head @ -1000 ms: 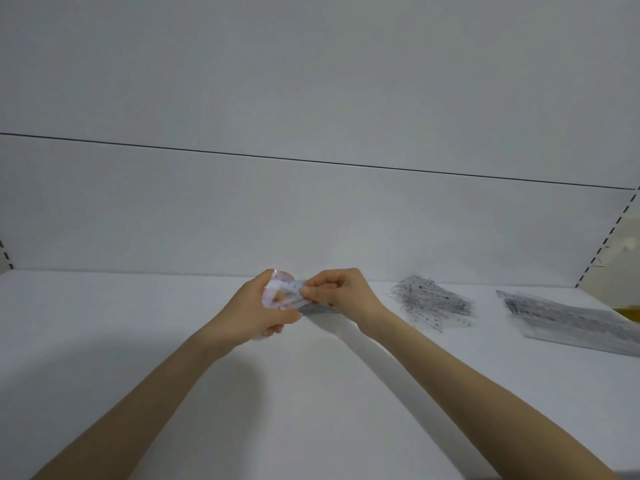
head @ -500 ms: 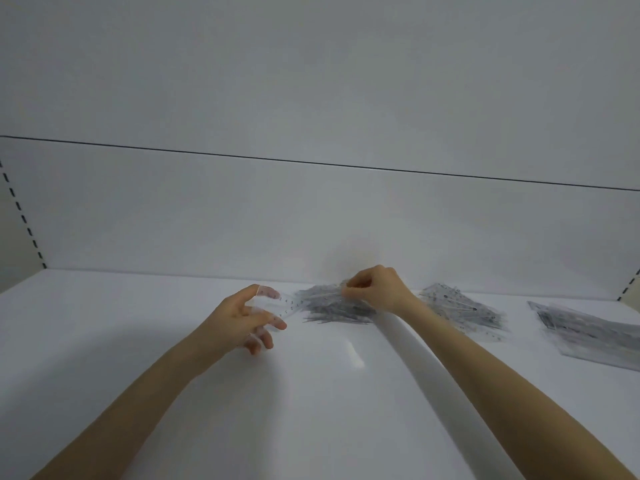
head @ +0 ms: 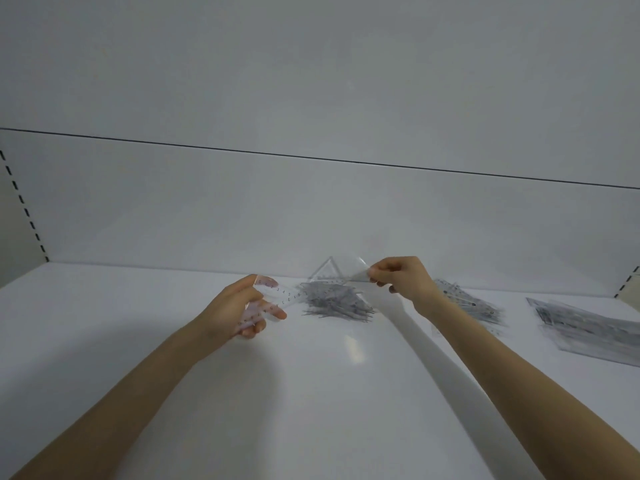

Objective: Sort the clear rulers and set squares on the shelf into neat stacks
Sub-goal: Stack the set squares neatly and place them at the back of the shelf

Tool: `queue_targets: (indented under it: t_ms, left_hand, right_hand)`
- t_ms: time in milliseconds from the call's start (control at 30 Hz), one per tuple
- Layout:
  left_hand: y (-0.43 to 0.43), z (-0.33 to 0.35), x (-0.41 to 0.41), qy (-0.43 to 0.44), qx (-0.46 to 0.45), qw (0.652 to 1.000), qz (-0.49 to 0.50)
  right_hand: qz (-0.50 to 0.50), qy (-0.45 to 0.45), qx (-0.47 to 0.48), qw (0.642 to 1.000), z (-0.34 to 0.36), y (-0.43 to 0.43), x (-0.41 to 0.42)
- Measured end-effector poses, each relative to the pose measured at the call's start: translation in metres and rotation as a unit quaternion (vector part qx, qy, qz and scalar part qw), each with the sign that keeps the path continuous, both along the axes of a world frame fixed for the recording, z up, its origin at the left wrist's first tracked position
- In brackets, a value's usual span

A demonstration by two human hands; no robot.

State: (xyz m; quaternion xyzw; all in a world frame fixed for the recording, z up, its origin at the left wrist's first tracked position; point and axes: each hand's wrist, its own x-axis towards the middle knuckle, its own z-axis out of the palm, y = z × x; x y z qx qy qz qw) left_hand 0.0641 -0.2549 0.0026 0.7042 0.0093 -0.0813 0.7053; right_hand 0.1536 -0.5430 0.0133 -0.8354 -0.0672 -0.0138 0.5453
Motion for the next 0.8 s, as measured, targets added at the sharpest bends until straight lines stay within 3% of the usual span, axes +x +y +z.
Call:
queue_targets:
  t_ms: [133,267,700,800]
  left_hand:
    - [-0.011,0.006,-0.002,0.014,-0.014,1.0,-0.021]
    - [-0.027,0.012,-0.006,0.015,-0.014,0.999,-0.047]
    - [-0.029,0.007,-0.005,0.02,-0.044,0.996,-0.075]
    - [-0.023,0.006,-0.001,0.012,-0.044,0.996,-0.072]
  right_hand:
    - [0.08,-0.026,0.064,0.994,0.015,-0.002,-0.024]
    - [0.132,-0.025,0.02,0.991,0.014,0.026,-0.041]
    - [0.059,-0.12,-0.14,0.981,-0.005,0.066,-0.044]
    - [-0.008,-0.156,-0.164,0.974,0.002,0.052,-0.025]
